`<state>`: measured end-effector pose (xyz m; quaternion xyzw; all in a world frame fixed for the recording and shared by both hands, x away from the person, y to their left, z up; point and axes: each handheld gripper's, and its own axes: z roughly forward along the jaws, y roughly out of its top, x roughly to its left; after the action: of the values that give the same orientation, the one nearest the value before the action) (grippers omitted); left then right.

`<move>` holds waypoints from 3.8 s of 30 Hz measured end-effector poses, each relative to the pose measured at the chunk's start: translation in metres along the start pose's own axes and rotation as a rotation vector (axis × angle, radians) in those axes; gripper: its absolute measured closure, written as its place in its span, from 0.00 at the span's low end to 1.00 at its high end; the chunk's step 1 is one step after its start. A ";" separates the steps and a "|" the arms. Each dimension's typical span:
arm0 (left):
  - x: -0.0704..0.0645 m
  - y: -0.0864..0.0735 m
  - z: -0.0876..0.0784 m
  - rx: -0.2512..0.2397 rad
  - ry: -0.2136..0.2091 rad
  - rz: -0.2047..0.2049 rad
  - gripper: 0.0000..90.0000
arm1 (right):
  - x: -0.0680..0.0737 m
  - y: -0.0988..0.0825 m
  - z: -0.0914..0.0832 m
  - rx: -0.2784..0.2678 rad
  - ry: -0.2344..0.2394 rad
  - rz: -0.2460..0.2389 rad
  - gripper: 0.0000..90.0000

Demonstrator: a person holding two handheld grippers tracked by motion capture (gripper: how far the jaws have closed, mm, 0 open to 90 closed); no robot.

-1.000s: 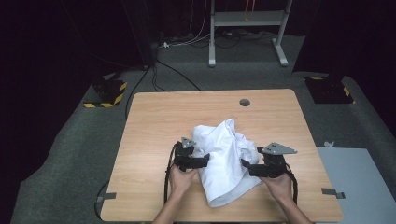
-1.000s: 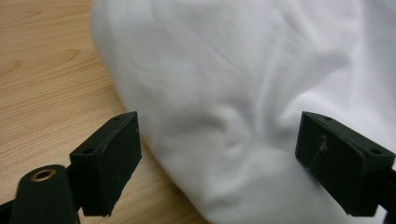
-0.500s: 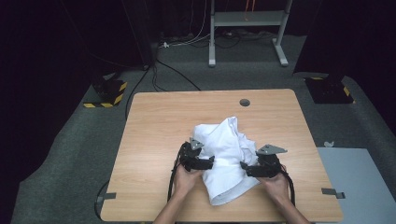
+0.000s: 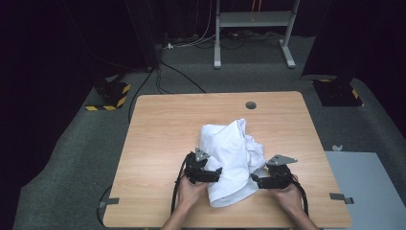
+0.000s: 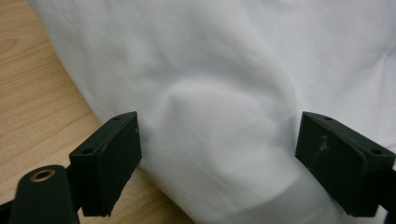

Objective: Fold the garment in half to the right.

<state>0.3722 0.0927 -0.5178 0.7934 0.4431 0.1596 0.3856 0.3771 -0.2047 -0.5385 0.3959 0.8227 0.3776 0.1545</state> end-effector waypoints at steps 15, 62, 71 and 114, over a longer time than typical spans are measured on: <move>0.027 0.016 0.011 0.010 0.032 -0.010 0.16 | 0.016 0.009 0.018 -0.013 -0.027 0.008 0.20; 0.039 0.019 0.000 -0.059 0.052 -0.077 0.15 | 0.005 0.033 0.014 -0.078 -0.072 0.012 0.23; 0.040 0.027 -0.016 -0.100 0.048 -0.081 0.15 | 0.004 0.039 0.002 -0.111 -0.065 0.010 0.23; 0.063 0.024 -0.082 -0.215 0.108 -0.144 0.15 | -0.028 0.035 -0.066 -0.257 -0.094 0.078 0.23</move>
<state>0.3726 0.1757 -0.4521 0.7040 0.4992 0.2208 0.4545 0.3770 -0.2454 -0.4697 0.4217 0.7434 0.4666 0.2275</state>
